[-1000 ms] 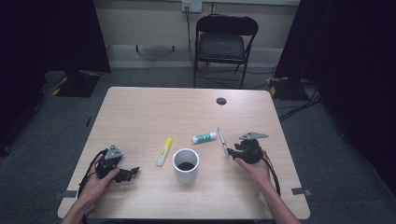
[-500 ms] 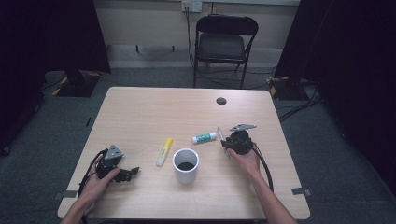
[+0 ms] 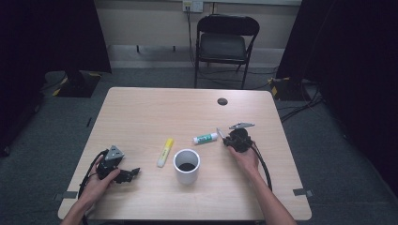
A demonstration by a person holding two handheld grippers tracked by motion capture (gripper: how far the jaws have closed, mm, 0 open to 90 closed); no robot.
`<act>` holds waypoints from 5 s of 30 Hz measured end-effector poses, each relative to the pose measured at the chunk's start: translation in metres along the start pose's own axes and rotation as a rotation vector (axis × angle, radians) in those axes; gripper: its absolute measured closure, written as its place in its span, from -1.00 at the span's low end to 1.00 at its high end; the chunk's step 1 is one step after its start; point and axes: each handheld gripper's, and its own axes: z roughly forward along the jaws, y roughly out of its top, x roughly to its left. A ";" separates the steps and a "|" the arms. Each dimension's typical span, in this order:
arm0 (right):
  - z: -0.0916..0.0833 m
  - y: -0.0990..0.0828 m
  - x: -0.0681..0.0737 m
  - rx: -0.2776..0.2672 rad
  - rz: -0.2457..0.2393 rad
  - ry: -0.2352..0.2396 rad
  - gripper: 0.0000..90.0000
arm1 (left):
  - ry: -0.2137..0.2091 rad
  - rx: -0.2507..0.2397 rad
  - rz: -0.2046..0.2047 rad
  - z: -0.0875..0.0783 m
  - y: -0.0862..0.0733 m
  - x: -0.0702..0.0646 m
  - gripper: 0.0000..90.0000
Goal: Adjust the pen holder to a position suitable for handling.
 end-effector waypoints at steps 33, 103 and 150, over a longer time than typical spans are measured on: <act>-0.056 -0.055 0.027 0.027 -0.097 0.073 0.75 | -0.001 0.009 0.002 0.002 0.001 -0.001 -0.95; -0.057 -0.019 0.042 -0.109 -0.060 0.168 0.79 | 0.006 0.016 -0.006 0.006 0.005 -0.002 -1.00; -0.107 0.007 0.050 -0.383 -0.018 0.294 0.80 | 0.006 0.015 -0.007 0.006 0.005 -0.002 -1.00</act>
